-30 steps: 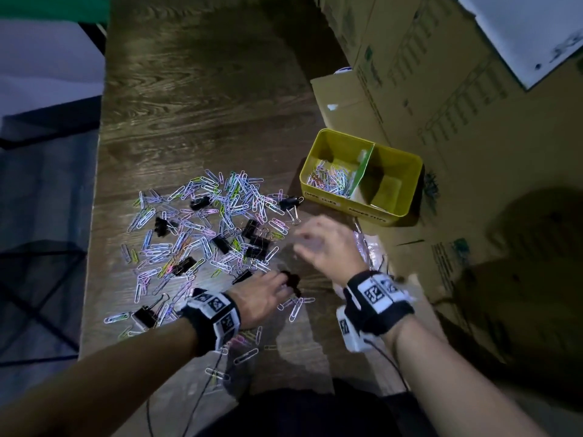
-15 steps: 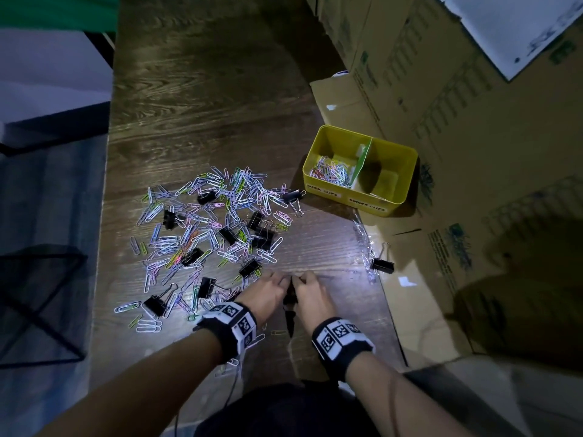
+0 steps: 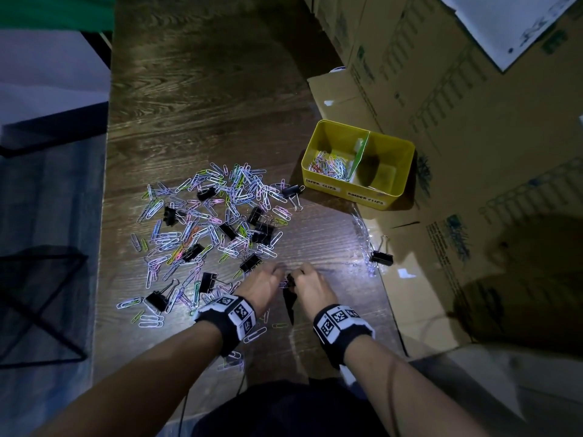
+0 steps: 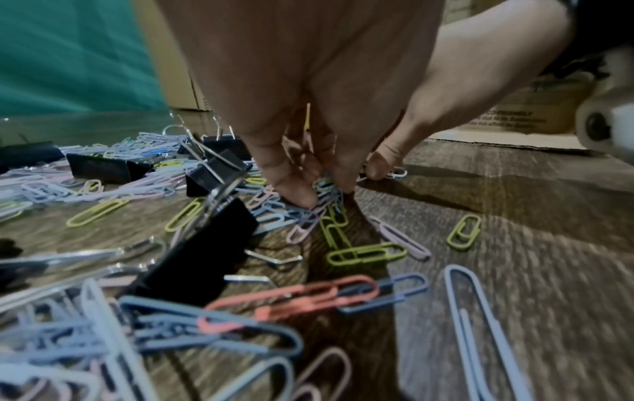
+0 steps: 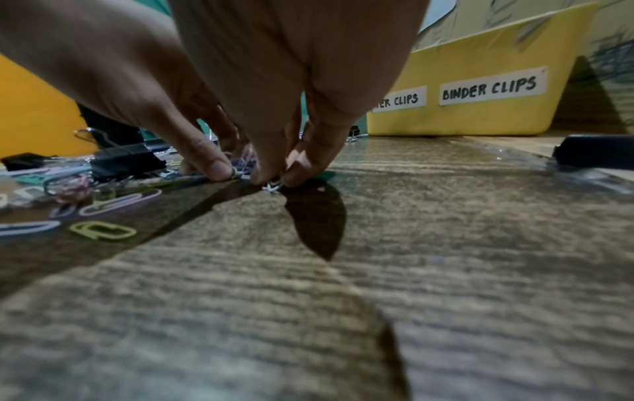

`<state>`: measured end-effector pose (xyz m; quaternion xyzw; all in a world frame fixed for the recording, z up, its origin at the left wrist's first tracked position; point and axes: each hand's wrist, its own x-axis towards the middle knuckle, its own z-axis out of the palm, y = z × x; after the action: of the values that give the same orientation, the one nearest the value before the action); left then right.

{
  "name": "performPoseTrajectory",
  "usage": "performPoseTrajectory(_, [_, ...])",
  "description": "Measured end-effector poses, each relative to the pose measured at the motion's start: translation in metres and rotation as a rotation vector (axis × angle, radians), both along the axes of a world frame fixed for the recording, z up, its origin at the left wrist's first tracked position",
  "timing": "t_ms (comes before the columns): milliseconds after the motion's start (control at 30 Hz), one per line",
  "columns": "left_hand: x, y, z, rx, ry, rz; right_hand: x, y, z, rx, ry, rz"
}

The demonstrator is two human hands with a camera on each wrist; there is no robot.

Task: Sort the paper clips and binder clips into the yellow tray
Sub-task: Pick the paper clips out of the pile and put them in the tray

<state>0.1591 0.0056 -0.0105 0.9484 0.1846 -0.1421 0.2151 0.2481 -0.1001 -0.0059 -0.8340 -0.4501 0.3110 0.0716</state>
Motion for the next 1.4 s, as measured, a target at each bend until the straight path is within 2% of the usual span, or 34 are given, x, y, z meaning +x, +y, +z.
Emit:
performPoseTrajectory(67, [-0.004,-0.002,0.0,0.043,-0.031,-0.015,0.0,-0.001,0.0,0.005,-0.003,-0.007])
performPoseTrajectory(267, [-0.01,-0.002,-0.001,0.027,-0.052,0.005,0.001,-0.001,0.003,-0.013,-0.062,0.089])
performPoseTrajectory(467, [-0.011,-0.006,0.001,0.074,-0.017,0.037,-0.001,-0.002,0.007,-0.052,-0.095,0.136])
performPoseTrajectory(633, [-0.012,-0.002,-0.002,0.007,-0.082,0.06,-0.003,0.0,0.013,-0.076,-0.079,0.212])
performPoseTrajectory(733, [-0.008,0.004,0.002,-0.076,-0.166,0.115,0.002,0.002,0.012,-0.09,0.015,0.172])
performPoseTrajectory(867, [-0.001,0.016,0.02,-0.196,-0.163,0.247,0.014,0.005,0.014,-0.112,0.143,0.027])
performPoseTrajectory(967, [0.002,0.029,0.024,-0.272,-0.01,0.396,0.026,0.005,0.013,-0.032,0.266,-0.123])
performPoseTrajectory(1033, [0.005,0.039,0.024,-0.477,0.04,0.56,0.035,0.001,0.009,0.036,0.373,-0.246])
performPoseTrajectory(1100, [0.005,0.047,0.033,-0.719,0.013,0.737,0.039,-0.005,0.008,0.111,0.502,-0.383])
performPoseTrajectory(1167, [0.015,0.056,0.045,-0.918,-0.048,0.83,0.047,-0.009,0.011,0.181,0.6,-0.495])
performPoseTrajectory(1300, [0.06,0.075,0.083,-1.14,-0.23,0.788,0.065,-0.007,0.025,0.389,0.717,-0.678])
performPoseTrajectory(1400, [0.111,0.085,0.107,-1.195,-0.384,0.722,0.08,0.001,0.047,0.564,0.77,-0.78])
